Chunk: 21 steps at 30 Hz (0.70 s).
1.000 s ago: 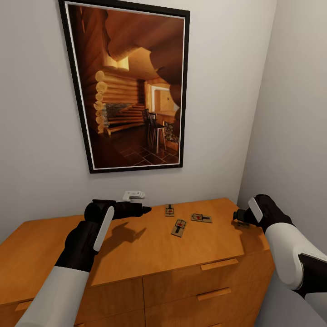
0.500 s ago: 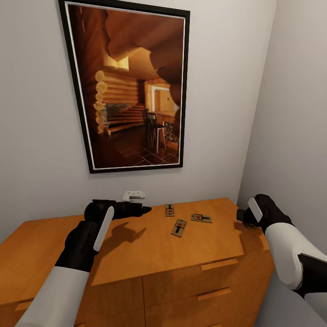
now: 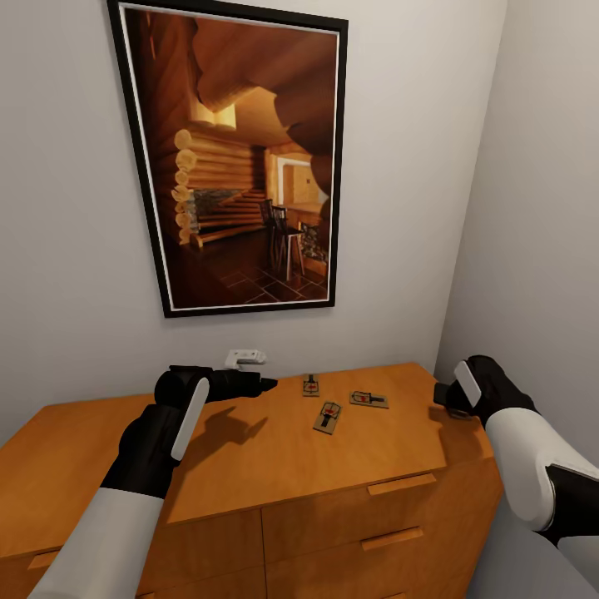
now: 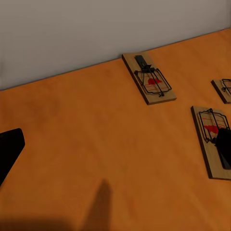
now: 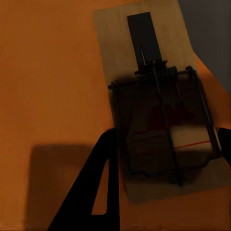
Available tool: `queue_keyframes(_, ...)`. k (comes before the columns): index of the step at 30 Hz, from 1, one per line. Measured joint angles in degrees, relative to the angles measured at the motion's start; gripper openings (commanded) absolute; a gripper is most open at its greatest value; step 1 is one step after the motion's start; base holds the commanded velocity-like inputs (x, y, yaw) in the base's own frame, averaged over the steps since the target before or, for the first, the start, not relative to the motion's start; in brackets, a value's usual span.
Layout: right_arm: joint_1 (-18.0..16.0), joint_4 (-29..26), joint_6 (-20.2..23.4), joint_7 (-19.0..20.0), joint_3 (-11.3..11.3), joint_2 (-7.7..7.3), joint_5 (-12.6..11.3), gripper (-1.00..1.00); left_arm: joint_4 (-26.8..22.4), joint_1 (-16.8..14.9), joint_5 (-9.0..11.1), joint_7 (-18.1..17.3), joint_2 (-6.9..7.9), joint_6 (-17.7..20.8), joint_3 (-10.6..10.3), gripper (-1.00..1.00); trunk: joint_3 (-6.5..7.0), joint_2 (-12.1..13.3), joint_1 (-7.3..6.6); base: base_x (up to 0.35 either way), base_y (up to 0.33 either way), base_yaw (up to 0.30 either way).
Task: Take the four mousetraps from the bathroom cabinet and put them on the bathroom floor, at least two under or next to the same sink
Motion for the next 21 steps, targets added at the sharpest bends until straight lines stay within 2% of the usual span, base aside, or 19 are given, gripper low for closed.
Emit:
queue_keyframes(4, 0.0, -0.81, 2.72, -0.04, 0.04, -0.03, 0.41, -1.0, 0.0, 0.0, -0.05, 0.01, -0.03, 0.0, 0.0, 1.0, 0.0, 0.0, 0.0, 0.0, 0.0, 0.0)
queue_keyframes(5, 0.06, -6.94, 6.31, 0.02, 0.01, 0.1, -0.02, -1.0, -0.01, 0.0, -0.04, 0.18, 0.01, -0.41, 0.15, 1.0, -0.02, 0.01, 0.01, 0.0, 0.0, 0.0)
queue_keyframes(6, 0.02, -16.72, 6.42, -0.01, 0.0, 0.1, 0.3, -1.0, -0.01, 0.0, -0.02, 0.19, 0.02, -0.43, 0.16, 1.0, 0.0, 0.0, 0.0, 0.0, 0.0, 0.0)
queue_keyframes(7, 0.03, -17.66, 6.42, 0.01, 0.08, 0.11, 0.32, -1.0, -0.02, 0.0, 0.01, 0.19, 0.02, -0.43, 0.16, 1.0, -0.01, 0.0, 0.0, 0.0, 0.0, 0.0)
queue_keyframes(14, 0.04, -17.64, 6.42, 0.1, 3.5, 0.08, -0.15, -1.0, 0.02, 0.0, 0.0, 0.17, -0.01, -0.43, 0.18, 1.0, -0.01, 0.01, 0.0, 0.0, 0.0, 0.0)
queue_keyframes(21, 0.03, -17.67, 6.42, 0.25, 4.2, 0.08, -0.41, -1.0, 0.06, 0.0, 0.0, 0.18, -0.03, -0.43, 0.18, 1.0, -0.01, 0.01, 0.0, 0.0, 0.0, 0.0)
